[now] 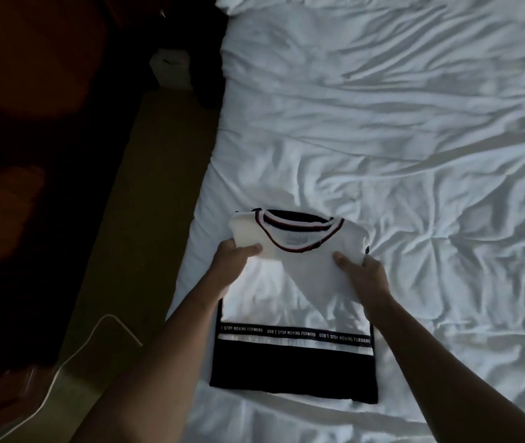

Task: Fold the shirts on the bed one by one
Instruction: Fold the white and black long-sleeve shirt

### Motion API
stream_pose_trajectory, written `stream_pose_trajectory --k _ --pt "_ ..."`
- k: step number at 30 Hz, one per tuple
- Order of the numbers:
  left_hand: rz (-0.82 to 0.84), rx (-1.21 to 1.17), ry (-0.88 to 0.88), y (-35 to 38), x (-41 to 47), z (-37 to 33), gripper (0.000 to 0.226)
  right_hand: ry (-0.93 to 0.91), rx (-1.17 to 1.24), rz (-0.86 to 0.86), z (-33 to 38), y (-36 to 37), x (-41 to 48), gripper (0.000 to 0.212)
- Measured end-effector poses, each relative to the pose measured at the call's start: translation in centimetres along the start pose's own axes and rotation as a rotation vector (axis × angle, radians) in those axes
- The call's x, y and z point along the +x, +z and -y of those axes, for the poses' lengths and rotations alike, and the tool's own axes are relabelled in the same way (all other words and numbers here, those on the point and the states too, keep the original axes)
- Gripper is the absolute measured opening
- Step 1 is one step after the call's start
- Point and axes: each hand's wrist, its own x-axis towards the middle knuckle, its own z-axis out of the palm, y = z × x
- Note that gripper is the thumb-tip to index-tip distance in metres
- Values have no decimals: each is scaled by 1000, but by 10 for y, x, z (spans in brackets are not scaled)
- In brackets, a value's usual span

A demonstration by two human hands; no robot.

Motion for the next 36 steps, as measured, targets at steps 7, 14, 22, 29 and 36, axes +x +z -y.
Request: stream_pose_trajectory --k 7,14,22,29,36 --pt "120 -85 84 -12 -99 -56 31 -160 65 57 52 -45 -92 14" --pt "32 -209 330 -10 -234 -146 32 -394 144 -9 135 -107 -202 18" --pt "-112 -206 601 -27 -439 -190 23 -684 203 167 199 -143 -331 28" --pt "-580 -353 666 -62 -619 -86 21 -858 41 628 170 -107 -446 9" --pt "-1126 -647 642 -85 -804 90 22 -998 -184 1205 70 -36 -616 10"
